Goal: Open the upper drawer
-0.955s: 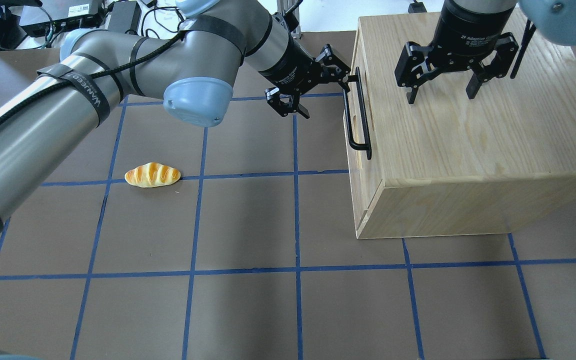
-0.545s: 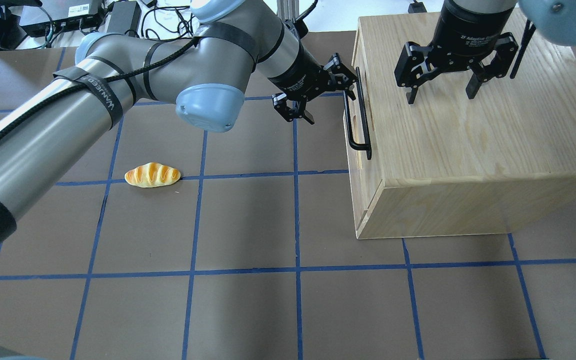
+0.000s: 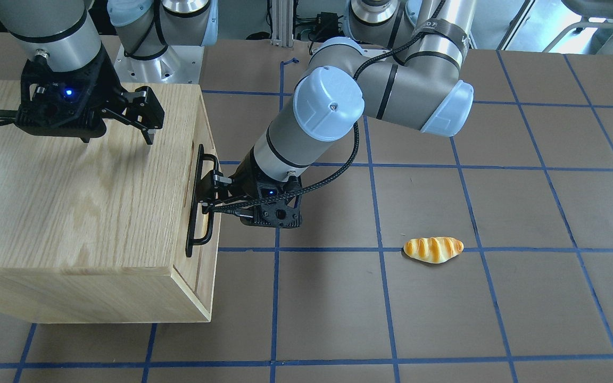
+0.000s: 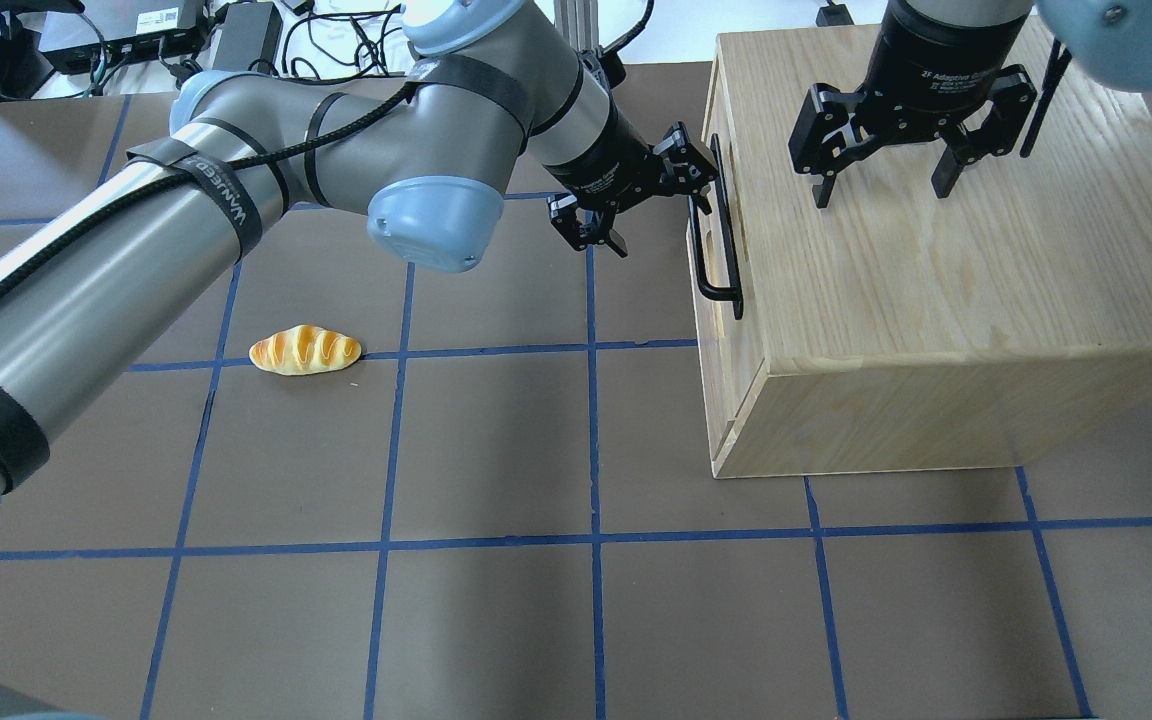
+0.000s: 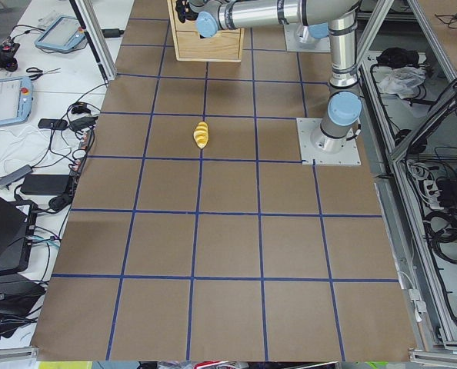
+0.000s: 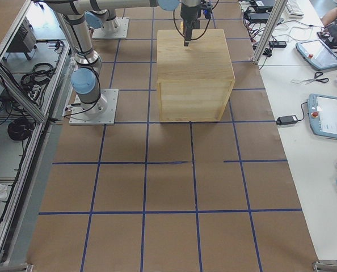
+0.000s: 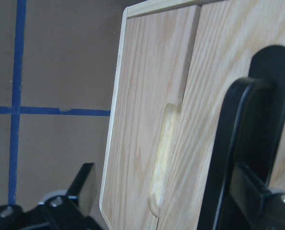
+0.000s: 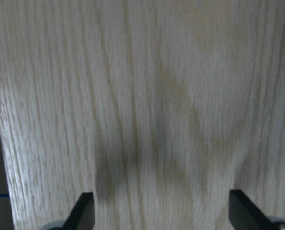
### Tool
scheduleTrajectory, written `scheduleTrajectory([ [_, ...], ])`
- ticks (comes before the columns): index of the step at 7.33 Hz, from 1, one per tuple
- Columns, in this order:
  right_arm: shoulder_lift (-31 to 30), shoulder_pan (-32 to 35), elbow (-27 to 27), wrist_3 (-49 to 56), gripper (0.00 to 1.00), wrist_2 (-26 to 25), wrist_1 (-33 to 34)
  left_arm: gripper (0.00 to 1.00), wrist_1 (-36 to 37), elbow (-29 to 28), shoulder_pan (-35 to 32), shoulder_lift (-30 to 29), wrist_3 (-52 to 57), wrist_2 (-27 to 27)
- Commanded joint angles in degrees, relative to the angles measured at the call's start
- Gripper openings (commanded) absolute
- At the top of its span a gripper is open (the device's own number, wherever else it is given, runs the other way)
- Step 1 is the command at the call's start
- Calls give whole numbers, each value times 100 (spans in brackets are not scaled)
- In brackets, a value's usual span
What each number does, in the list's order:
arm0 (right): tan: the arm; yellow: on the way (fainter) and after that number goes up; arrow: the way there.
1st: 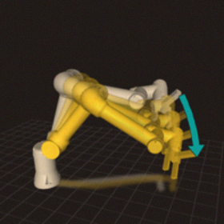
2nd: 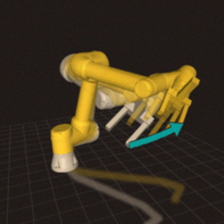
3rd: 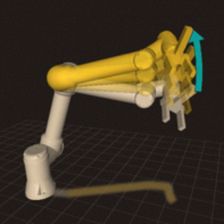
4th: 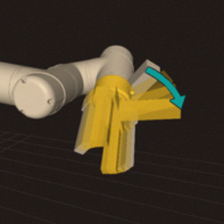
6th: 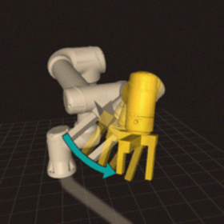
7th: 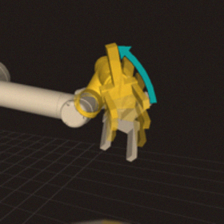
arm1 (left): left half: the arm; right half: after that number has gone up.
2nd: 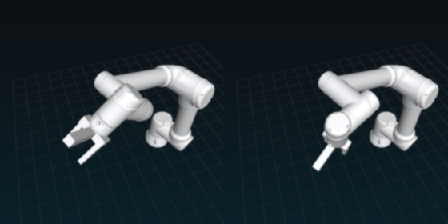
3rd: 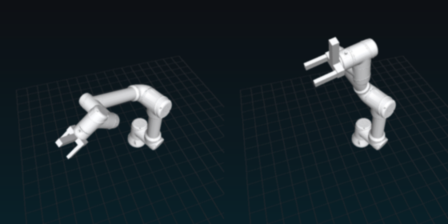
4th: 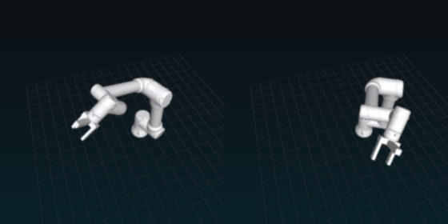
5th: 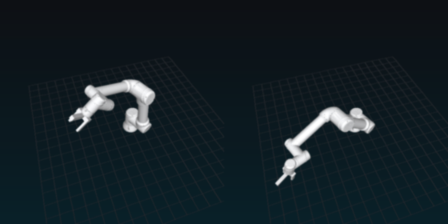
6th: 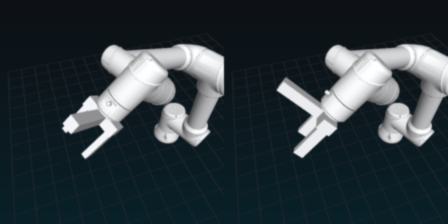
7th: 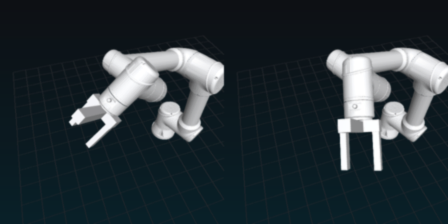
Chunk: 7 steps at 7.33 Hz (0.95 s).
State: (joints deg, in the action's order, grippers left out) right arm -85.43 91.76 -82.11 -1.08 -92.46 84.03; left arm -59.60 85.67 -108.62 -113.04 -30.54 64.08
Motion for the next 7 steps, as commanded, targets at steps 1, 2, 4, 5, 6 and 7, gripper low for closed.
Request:
scheduleTrajectory([
  [1, 0, 0, 1, 3, 100, 0, 0, 100, -25, -7, -28, 2, 492, 427],
  [2, 0, 0, 2, 3, 100, 0, 0, 100, -69, -15, -28, 19, 583, 447],
  [4, 0, -9, 2, -6, 100, 0, 0, 100, -78, 19, -28, 46, 732, 491],
  [5, 0, 0, 2, 3, 100, 0, 0, 100, -86, 2, -19, 81, 881, 570],
  [6, 0, 0, 2, 3, 100, 0, 0, 100, -113, 28, 7, 159, 900, 579],
  [7, 0, -9, 2, 3, 100, 0, 0, 100, -174, 28, 42, 160, 996, 597],
])
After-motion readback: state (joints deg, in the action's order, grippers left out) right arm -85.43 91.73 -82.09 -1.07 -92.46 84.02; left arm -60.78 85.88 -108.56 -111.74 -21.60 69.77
